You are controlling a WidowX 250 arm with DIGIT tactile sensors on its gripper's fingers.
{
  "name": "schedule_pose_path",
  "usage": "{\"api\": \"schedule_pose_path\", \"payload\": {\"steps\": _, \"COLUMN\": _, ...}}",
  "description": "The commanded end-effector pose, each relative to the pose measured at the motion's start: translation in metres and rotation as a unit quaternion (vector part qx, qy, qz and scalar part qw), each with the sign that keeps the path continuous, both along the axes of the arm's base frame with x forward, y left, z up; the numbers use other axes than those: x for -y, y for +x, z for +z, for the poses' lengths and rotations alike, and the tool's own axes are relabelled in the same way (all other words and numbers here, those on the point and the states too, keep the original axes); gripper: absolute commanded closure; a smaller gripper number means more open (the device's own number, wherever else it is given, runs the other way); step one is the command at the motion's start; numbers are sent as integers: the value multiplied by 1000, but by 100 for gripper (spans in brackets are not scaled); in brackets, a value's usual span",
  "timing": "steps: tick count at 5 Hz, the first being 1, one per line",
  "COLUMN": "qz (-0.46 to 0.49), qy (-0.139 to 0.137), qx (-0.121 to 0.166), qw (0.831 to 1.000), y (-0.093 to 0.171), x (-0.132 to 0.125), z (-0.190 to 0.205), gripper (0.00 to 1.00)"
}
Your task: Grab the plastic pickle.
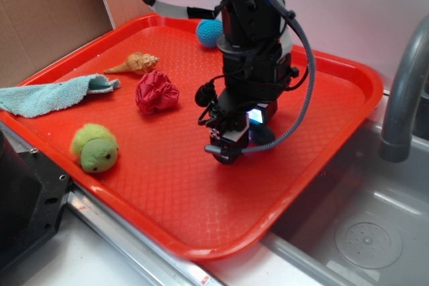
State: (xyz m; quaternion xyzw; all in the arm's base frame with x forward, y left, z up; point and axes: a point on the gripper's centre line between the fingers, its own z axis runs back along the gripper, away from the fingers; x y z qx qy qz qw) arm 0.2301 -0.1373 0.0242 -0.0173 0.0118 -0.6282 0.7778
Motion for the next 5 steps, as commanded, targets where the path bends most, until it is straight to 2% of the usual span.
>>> {"api": "schedule_pose_path", "payload": {"steps": 1, "qz": 153, "qy": 23, "qx": 30, "qw": 987, "y": -31, "x": -35, "z": 78, "gripper": 100}}
{"api": "schedule_pose_path", "payload": {"steps": 2, "qz": 275, "qy": 26, "qx": 31, "qw": 960, "y": -46, "x": -78, "z": 128, "gripper": 100}}
{"api": "schedule_pose_path", "payload": {"steps": 3, "qz": 393, "qy": 25, "qx": 31, "qw": 919, "y": -61, "x": -98, "z": 164, "gripper": 100}}
{"api": "schedule_pose_path", "payload": {"steps": 4, "qz": 505, "qy": 20, "qx": 34, "qw": 862, "y": -55, "x": -88, "z": 178, "gripper": 100}}
{"api": "schedule_pose_path", "payload": {"steps": 5, "qz": 608, "qy": 27, "qx": 6, "qw": 793, "y": -38, "x": -75, "z": 188, "gripper": 100}}
